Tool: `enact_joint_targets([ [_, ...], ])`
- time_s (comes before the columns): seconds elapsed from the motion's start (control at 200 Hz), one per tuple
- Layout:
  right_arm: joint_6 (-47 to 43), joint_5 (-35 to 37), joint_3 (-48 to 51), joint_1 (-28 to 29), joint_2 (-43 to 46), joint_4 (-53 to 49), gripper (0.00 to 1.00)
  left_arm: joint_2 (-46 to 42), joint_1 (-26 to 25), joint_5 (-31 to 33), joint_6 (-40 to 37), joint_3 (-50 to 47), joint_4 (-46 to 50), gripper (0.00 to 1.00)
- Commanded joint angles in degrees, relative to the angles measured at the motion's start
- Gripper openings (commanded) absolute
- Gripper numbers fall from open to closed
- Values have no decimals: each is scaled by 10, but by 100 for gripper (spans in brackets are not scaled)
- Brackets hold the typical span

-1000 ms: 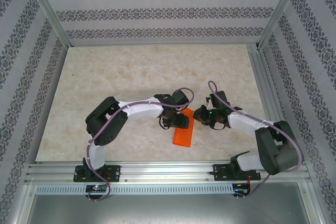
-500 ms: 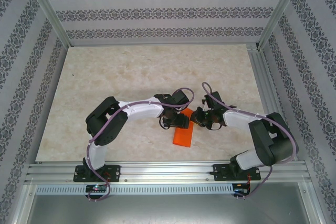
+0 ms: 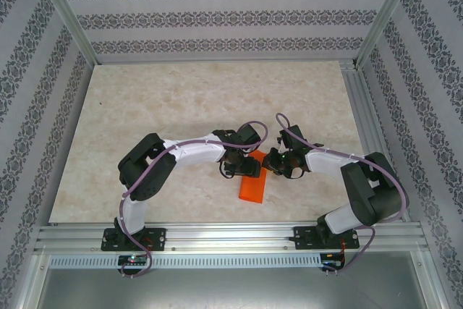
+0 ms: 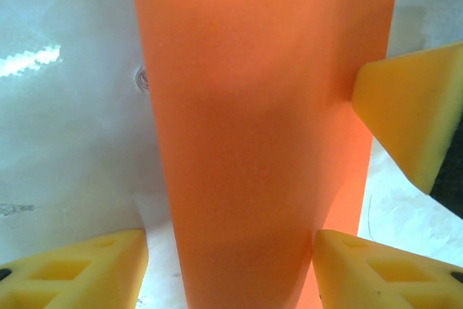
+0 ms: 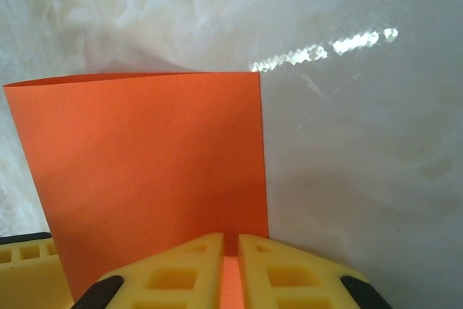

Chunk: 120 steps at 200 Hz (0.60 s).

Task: Fold a paper plane with a square sheet of paper (fold left side to right side)
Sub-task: Hold the square sheet of paper at the center of the table.

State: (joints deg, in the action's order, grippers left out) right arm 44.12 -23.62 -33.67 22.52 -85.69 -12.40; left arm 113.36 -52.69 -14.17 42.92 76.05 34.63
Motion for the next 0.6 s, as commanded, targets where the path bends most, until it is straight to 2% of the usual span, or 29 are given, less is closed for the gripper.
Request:
enact_joint_targets([
  [0.0,-12,28,-3,10,-18,-16,15,0,-19,5,-17,-5,-23,65],
  [0.375,-12,31,-2,12,-21,-17,15,-101,4,20,-19,-27,-9,64],
  [0.595,-13,32,-2,12,-19,-20,15,-102,5,-20,-1,-39,-66,50],
])
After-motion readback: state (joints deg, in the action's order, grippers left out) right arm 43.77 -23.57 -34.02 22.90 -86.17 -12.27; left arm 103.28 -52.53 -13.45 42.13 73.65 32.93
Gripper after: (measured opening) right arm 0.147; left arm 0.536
